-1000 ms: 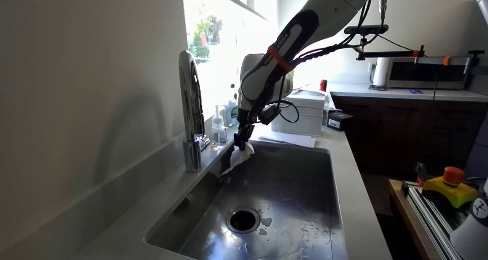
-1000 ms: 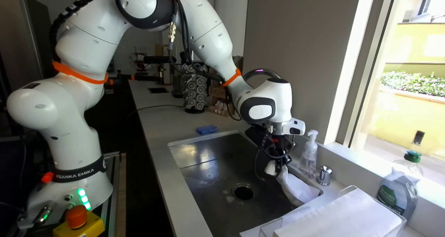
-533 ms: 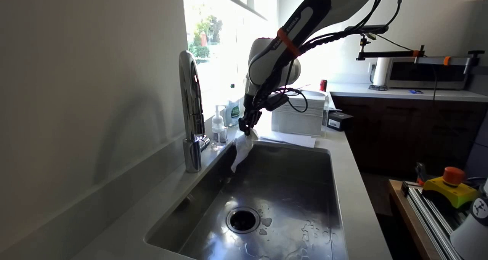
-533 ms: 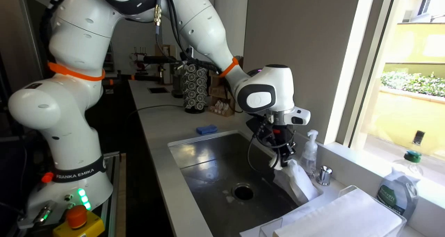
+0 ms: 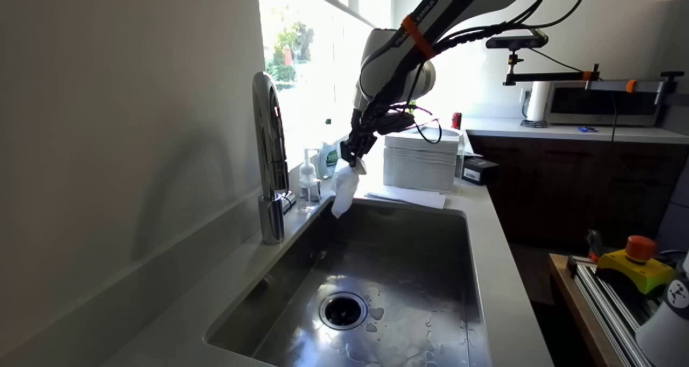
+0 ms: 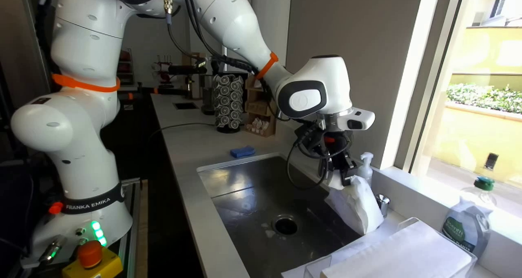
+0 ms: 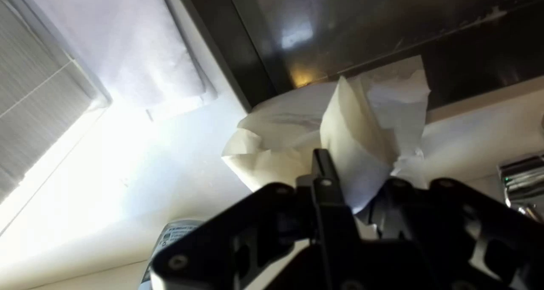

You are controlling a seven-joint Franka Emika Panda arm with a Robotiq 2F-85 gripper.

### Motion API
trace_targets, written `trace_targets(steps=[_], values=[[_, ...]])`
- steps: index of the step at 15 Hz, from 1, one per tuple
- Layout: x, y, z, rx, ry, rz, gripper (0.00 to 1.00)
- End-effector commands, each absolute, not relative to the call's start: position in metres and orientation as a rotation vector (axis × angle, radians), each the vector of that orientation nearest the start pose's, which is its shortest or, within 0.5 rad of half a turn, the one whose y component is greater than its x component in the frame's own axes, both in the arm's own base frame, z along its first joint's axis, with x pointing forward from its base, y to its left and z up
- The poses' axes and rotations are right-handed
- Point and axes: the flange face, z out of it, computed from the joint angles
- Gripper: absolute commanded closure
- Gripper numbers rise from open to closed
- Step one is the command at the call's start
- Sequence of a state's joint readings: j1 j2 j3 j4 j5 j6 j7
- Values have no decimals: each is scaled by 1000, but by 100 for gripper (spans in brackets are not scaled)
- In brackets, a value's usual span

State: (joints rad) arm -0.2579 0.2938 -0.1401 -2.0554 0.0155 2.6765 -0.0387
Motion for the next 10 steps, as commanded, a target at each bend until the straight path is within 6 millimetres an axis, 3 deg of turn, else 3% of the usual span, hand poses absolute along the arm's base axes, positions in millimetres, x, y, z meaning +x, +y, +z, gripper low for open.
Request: trace_targets(steps=[1, 4, 10], values=[[563, -245, 350, -3126, 702, -672, 98], [565, -253, 361, -3123, 737, -823, 98], [568, -279, 353, -3102, 899, -908, 98]])
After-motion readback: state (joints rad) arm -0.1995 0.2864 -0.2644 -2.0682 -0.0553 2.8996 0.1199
